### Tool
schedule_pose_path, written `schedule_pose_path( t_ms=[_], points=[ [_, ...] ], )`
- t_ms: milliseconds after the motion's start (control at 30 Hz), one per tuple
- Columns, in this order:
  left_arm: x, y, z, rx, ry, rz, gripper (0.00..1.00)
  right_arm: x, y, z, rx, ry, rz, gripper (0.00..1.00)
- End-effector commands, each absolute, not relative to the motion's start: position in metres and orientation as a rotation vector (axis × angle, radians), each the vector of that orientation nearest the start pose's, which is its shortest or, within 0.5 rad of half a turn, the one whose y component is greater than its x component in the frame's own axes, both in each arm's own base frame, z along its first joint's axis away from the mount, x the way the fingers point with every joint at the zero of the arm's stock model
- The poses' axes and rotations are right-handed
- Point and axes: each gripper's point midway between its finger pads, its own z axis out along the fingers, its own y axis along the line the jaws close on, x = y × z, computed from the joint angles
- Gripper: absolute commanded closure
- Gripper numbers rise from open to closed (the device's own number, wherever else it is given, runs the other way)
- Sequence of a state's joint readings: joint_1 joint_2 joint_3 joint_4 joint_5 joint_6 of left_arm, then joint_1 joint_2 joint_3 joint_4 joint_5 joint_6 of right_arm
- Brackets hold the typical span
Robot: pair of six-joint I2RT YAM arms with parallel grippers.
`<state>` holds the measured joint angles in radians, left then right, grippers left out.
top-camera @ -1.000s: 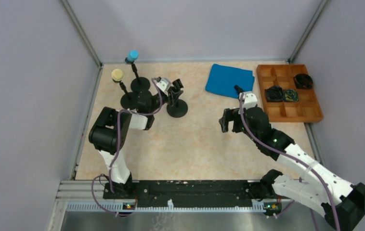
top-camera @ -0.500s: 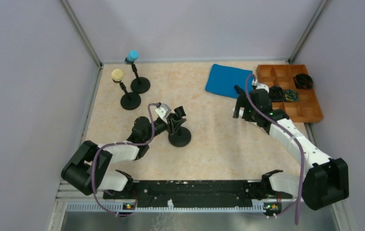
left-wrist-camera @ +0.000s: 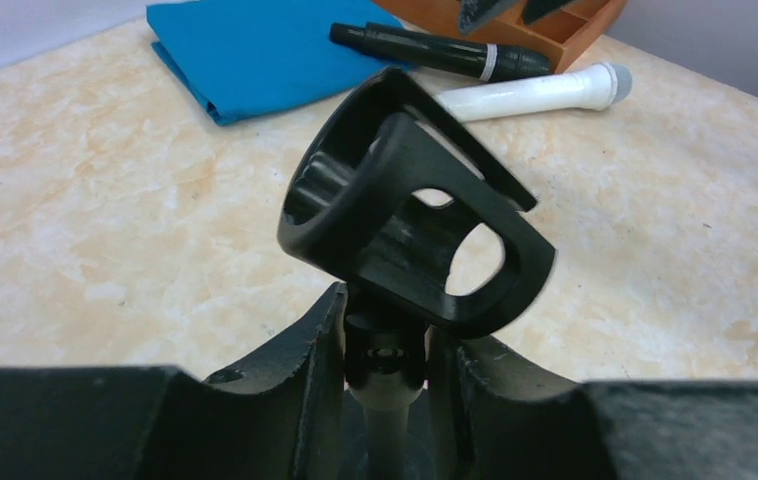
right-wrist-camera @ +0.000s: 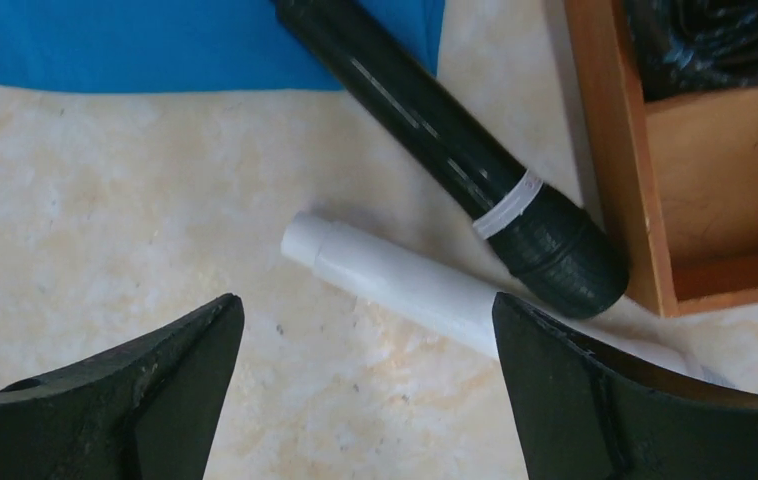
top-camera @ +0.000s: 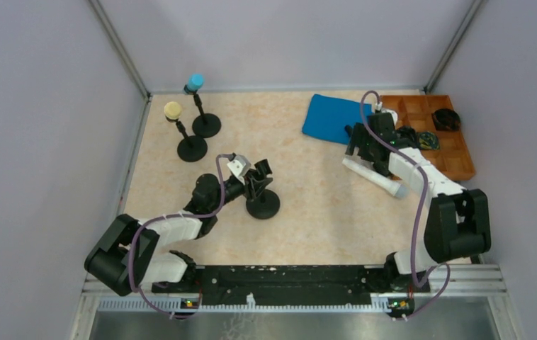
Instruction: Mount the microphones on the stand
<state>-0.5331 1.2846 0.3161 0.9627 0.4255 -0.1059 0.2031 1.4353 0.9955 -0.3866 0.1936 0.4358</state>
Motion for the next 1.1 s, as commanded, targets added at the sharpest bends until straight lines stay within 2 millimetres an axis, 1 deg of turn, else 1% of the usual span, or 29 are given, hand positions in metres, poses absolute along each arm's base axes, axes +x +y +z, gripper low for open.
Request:
schedule_pose_path(
  t_ms=[0,33,67,133,233,333,500,600,767,800,867,967,1067],
  points=[
    [0.271,-0.253,0.141,0.673,1.576,-0.860,0.55,0.409,0.040,0.134,0.245,2.296,-0.098,0.07],
    [0.271,-0.253,0.141,0.669,1.578,-0.864,0.53,0.417,0.038,0.137,0.188,2.315,-0.135,0.07],
    [0.270,-0.253,0.140,0.666,1.583,-0.869,0.50,0.420,0.035,0.130,0.134,2.357,-0.185,0.06],
    [0.269,-0.253,0.139,0.661,1.588,-0.872,0.43,0.425,0.027,0.124,0.053,2.401,-0.273,0.06],
    [0.268,-0.251,0.136,0.633,1.609,-0.859,0.32,0.435,0.021,0.111,-0.041,2.438,-0.328,0.07],
    [0.263,-0.251,0.134,0.624,1.611,-0.856,0.24,0.441,0.019,0.092,-0.118,2.508,-0.294,0.10],
    [0.254,-0.252,0.134,0.629,1.600,-0.836,0.15,0.450,0.018,0.071,-0.152,2.567,-0.144,0.23],
    [0.253,-0.253,0.135,0.638,1.594,-0.824,0.11,0.453,0.020,0.062,-0.160,2.596,-0.089,0.30],
    [0.250,-0.253,0.140,0.633,1.593,-0.829,0.08,0.451,0.016,0.042,-0.141,2.652,-0.110,0.42],
    [0.249,-0.252,0.141,0.628,1.597,-0.833,0.08,0.451,0.015,0.042,-0.126,2.648,-0.121,0.44],
    [0.247,-0.249,0.142,0.610,1.616,-0.835,0.07,0.451,0.011,0.044,-0.097,2.624,-0.149,0.45],
    [0.243,-0.242,0.145,0.563,1.646,-0.835,0.07,0.458,0.007,0.059,-0.073,2.542,-0.170,0.54],
    [0.235,-0.235,0.150,0.531,1.657,-0.845,0.07,0.465,0.008,0.083,-0.066,2.442,-0.163,0.64]
  ],
)
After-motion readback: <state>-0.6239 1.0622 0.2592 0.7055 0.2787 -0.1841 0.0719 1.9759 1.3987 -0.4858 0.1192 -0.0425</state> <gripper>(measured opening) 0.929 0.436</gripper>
